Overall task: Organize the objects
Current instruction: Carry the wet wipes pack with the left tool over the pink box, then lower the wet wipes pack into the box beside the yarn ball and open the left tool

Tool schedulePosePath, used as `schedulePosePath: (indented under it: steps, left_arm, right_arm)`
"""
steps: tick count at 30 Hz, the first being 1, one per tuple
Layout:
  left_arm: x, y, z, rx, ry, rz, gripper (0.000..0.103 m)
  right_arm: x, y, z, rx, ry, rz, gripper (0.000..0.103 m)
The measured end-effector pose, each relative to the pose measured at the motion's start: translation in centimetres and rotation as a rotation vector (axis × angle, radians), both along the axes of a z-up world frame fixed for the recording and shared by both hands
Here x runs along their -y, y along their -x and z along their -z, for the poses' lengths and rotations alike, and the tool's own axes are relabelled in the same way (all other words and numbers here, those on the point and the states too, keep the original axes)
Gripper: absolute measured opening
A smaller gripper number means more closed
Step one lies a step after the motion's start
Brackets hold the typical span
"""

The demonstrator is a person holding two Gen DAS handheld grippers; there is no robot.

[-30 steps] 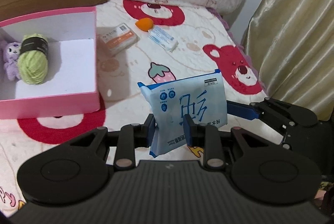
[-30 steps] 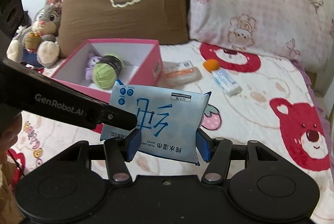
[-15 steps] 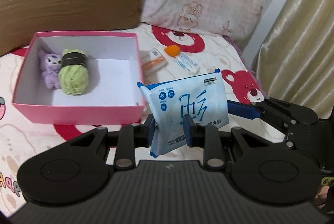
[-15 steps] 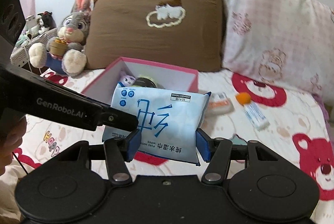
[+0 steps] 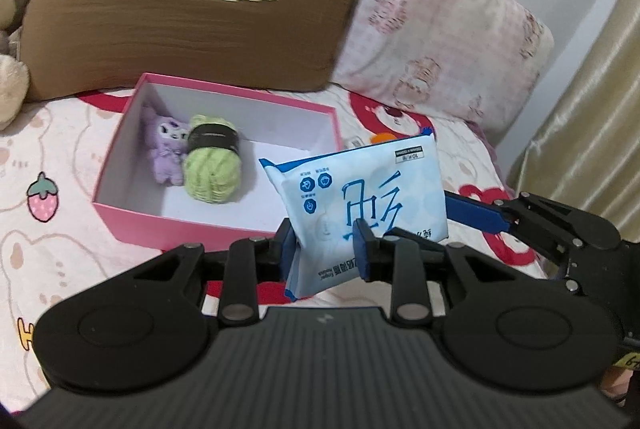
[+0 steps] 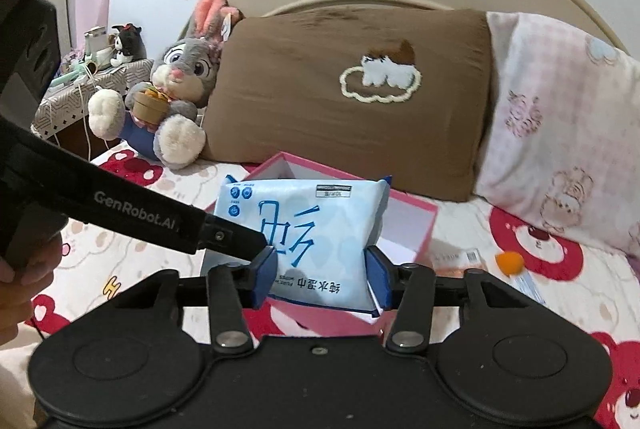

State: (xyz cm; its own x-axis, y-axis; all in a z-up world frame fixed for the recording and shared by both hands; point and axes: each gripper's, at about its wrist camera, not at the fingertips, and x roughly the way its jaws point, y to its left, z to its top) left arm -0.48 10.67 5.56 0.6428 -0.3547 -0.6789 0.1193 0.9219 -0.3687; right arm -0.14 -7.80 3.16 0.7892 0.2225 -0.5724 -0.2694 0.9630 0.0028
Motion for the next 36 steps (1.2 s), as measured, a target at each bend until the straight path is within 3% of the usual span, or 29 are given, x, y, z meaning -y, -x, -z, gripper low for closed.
schedulePosePath:
  steps: [4, 9, 13, 24, 36]
  left_arm:
    - [-1.3, -0.5, 0.2, 0.014, -0.003, -0.043, 0.028]
    - [-2.5, -2.1, 0.3, 0.042, -0.012, -0.079, 0.032]
    - [-3.6, -4.4, 1.1, 0.018, -0.031, -0.092, 0.033]
    - [-5.2, -9.7, 6.0, -0.033, -0.159, -0.135, 0.033]
    - [-5.8, -11.7, 11.8, -0.036, -0.263, -0.122, 0.031]
  right_arm:
    - [-1.1, -1.6, 0.0, 0.008, 0.007, -0.022, 0.044]
    - [-2.2, -3.8, -0.4, 0.028, 0.017, -0.048, 0.044]
    - [-2.5, -6.4, 0.4, 0.01, 0.004, -0.063, 0.044]
    - [-3.2, -13.5, 6.2, -0.117, -0.108, -0.082, 0.044]
    - [-3.2, -16.9, 13.6, -0.283, -0.255, -0.059, 0.044]
